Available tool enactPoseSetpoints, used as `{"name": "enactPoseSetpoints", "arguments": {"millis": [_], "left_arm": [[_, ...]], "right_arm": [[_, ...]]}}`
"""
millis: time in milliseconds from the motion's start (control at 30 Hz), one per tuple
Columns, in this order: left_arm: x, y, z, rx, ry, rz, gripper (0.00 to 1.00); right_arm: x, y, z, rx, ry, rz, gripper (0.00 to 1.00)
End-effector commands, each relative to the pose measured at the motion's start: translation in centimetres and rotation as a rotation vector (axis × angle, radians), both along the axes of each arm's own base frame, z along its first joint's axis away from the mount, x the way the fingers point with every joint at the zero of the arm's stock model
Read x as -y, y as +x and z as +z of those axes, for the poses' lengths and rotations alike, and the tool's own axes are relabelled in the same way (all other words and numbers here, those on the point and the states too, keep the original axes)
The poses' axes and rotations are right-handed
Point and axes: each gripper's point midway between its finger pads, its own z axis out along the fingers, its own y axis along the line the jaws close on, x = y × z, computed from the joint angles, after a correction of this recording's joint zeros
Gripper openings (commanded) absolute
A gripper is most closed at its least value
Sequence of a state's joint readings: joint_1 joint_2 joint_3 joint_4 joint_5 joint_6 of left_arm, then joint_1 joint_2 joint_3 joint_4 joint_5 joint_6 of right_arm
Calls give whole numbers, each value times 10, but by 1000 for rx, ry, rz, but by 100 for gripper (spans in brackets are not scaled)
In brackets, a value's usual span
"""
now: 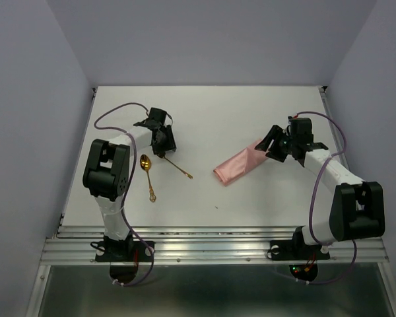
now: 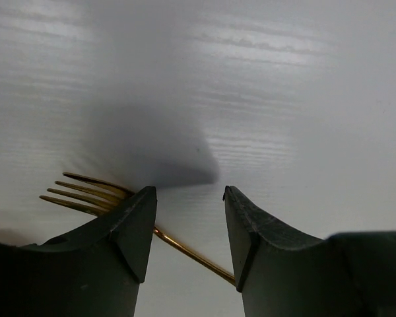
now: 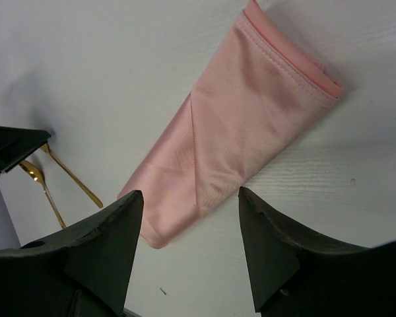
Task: Fold the napkin into a case and place the utensils inside
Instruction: Move the fork to the center of the board.
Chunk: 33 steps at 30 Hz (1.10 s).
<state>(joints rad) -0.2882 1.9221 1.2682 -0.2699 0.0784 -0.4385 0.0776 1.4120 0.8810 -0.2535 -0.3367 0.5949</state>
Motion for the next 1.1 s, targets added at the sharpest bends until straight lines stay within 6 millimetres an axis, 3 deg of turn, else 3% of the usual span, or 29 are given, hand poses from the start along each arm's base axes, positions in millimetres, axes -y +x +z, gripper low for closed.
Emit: {"name": "enactPoseSetpoints", "arguments": {"millis": [0,267,367,733,900,1067], "left_arm": [[-22,-48,-9,-106,94,-3,57],[-27,-68,34,-41,250,-105,57],[-19,-78,43,-27,306,-155,57],[31,-138,5,-177,241,-379,57],[50,-136,-6,-190,162,-415,57],[70,-113,-12,-152,130,-451,57]], "right_arm": [[1,5,11,45,2,-1,65],[1,4,8,40,6,-5,65],[0,4,6,34,13,-4,65],[-1,3,2,25,14,5,65],[-1,3,2,25,15,6,65],[0,2,3,25,10,5,65]]}}
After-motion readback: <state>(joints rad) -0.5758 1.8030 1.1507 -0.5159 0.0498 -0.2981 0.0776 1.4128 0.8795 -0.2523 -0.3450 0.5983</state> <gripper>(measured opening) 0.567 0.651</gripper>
